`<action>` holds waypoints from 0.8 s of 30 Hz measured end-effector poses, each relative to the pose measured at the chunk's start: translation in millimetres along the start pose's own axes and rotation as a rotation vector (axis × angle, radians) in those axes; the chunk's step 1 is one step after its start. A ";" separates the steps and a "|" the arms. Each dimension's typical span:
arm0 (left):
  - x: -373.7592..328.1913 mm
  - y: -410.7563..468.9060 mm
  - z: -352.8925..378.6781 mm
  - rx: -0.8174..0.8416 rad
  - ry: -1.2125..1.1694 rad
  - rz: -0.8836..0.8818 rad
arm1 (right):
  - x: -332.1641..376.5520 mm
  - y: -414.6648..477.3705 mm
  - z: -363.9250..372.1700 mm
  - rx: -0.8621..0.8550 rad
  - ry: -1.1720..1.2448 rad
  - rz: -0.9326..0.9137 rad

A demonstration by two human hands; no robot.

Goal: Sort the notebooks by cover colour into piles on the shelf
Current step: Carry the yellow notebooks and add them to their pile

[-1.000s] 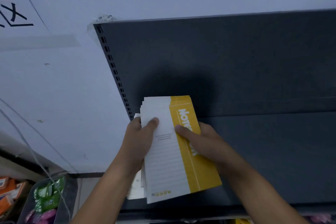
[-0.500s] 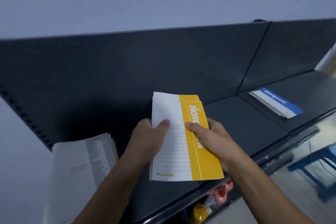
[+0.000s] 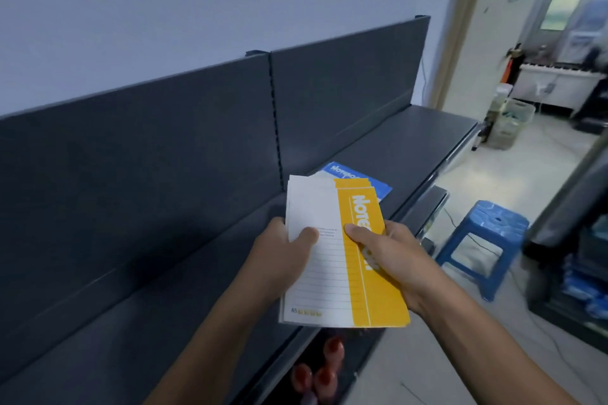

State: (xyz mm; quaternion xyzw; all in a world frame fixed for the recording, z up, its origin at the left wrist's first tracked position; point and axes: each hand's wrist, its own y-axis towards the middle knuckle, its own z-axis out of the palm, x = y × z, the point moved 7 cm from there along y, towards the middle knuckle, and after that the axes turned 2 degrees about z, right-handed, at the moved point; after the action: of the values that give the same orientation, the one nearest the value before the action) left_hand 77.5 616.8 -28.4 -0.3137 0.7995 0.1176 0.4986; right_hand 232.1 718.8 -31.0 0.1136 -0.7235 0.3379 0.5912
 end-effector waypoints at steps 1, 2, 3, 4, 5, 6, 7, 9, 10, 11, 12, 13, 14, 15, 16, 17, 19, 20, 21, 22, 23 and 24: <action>-10.6 13.1 19.2 0.018 0.008 0.007 | 1.2 8.4 -20.9 -0.025 0.007 0.011; -20.0 25.9 37.1 0.030 0.023 0.011 | 2.2 16.9 -40.6 -0.048 0.010 0.021; -29.6 36.6 53.2 0.037 0.051 0.010 | 3.3 24.8 -58.6 -0.071 0.011 0.034; -38.0 46.4 67.7 0.043 0.083 0.005 | 4.1 32.3 -74.8 -0.091 0.011 0.046; -46.0 56.0 82.0 0.053 0.111 0.004 | 4.9 40.2 -90.8 -0.113 0.014 0.057; -54.0 66.4 95.8 0.067 0.139 0.008 | 5.5 48.1 -105.9 -0.132 0.019 0.067; -62.3 76.9 109.0 0.084 0.166 0.017 | 6.1 55.4 -120.2 -0.155 0.028 0.074; -79.5 98.1 133.5 0.116 0.204 0.035 | 7.9 69.1 -146.1 -0.198 0.054 0.080; -87.2 109.9 145.6 0.130 0.222 0.043 | 8.2 75.6 -157.9 -0.219 0.070 0.088; -94.8 121.3 157.4 0.145 0.248 0.053 | 8.1 82.0 -169.5 -0.240 0.084 0.093; -102.6 132.2 169.0 0.161 0.273 0.070 | 7.6 88.5 -180.9 -0.263 0.093 0.097; -110.1 143.0 180.8 0.180 0.293 0.086 | 7.5 94.6 -192.3 -0.288 0.097 0.101; -117.3 154.0 192.5 0.198 0.305 0.101 | 7.3 101.1 -203.6 -0.310 0.101 0.108; -124.3 164.5 204.6 0.224 0.316 0.116 | 7.2 107.2 -215.5 -0.330 0.107 0.114; -130.6 173.5 216.7 0.249 0.324 0.129 | 6.7 112.7 -227.2 -0.352 0.113 0.120; -136.8 182.4 228.3 0.267 0.323 0.145 | 6.7 118.4 -239.0 -0.372 0.119 0.124; -151.6 198.7 250.9 0.283 0.313 0.179 | 5.7 130.0 -263.1 -0.406 0.151 0.117; -157.2 207.1 262.7 0.289 0.307 0.188 | 3.8 135.7 -275.7 -0.424 0.171 0.115; -163.4 213.8 274.2 0.303 0.299 0.194 | 2.6 140.5 -287.4 -0.438 0.188 0.119; -169.8 220.0 285.7 0.322 0.292 0.201 | 1.0 145.3 -299.1 -0.451 0.204 0.129; -176.8 226.1 297.3 0.341 0.290 0.213 | 0.1 149.7 -311.2 -0.463 0.215 0.141; -184.6 232.5 308.6 0.358 0.300 0.230 | -0.1 155.1 -324.1 -0.478 0.221 0.150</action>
State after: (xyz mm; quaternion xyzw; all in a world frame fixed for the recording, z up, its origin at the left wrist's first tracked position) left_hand 213.3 1022.7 -43.3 -0.1414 0.9031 -0.0175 0.4052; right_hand 397.1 1036.4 -62.6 -0.1207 -0.7204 0.2106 0.6498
